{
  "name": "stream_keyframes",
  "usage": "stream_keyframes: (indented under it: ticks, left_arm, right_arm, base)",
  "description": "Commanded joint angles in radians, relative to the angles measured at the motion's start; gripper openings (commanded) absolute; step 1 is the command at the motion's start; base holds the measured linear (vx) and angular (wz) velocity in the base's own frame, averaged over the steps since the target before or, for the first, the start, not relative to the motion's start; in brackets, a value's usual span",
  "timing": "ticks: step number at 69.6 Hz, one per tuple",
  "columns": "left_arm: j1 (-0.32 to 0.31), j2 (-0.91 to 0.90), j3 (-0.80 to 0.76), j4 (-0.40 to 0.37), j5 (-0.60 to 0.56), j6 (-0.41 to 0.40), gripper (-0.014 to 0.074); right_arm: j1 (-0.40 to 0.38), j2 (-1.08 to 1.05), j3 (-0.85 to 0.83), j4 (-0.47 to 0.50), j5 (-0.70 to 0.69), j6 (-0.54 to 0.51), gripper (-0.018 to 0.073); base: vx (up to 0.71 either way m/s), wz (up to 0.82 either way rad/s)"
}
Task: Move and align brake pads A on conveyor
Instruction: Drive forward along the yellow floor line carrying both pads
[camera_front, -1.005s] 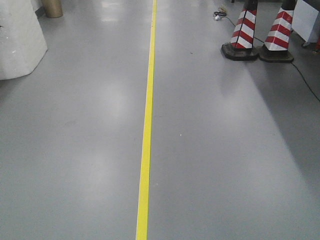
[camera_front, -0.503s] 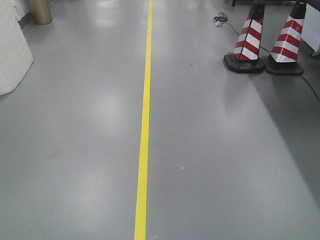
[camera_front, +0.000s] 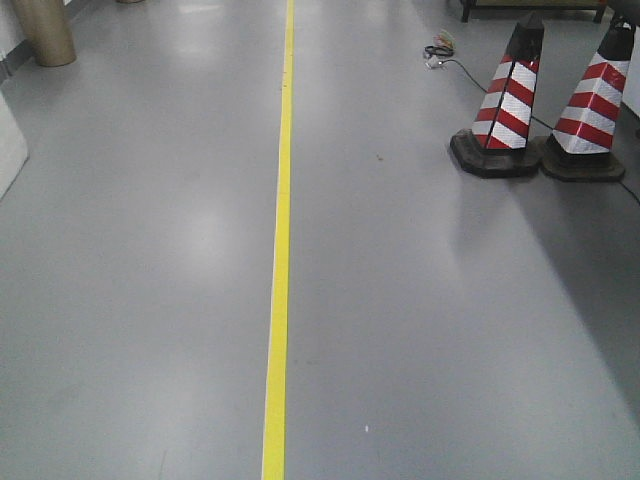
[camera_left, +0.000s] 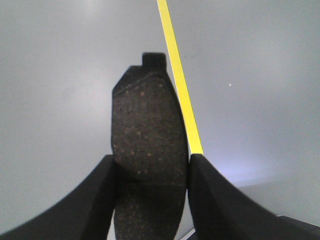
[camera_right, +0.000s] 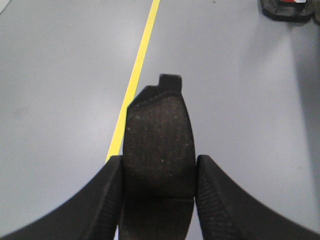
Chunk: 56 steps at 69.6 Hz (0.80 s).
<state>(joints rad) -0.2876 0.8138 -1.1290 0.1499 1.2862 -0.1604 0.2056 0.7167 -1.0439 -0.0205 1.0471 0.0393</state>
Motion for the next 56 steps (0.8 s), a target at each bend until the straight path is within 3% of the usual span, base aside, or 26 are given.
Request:
stream_keyframes:
  ticks: [1, 56]
  left_arm:
    - [-0.006, -0.003, -0.021, 0.009, -0.032, -0.007, -0.0006]
    - [-0.006, -0.003, -0.021, 0.009, -0.032, -0.007, -0.0006]
  right_arm:
    - [0.000, 0.000, -0.026, -0.007, -0.081, -0.004, -0.0008]
    - [0.000, 0.000, -0.026, -0.005, -0.082, -0.004, -0.0008]
  base:
    - [0.68, -0.08]
    - [0.66, -0.06]
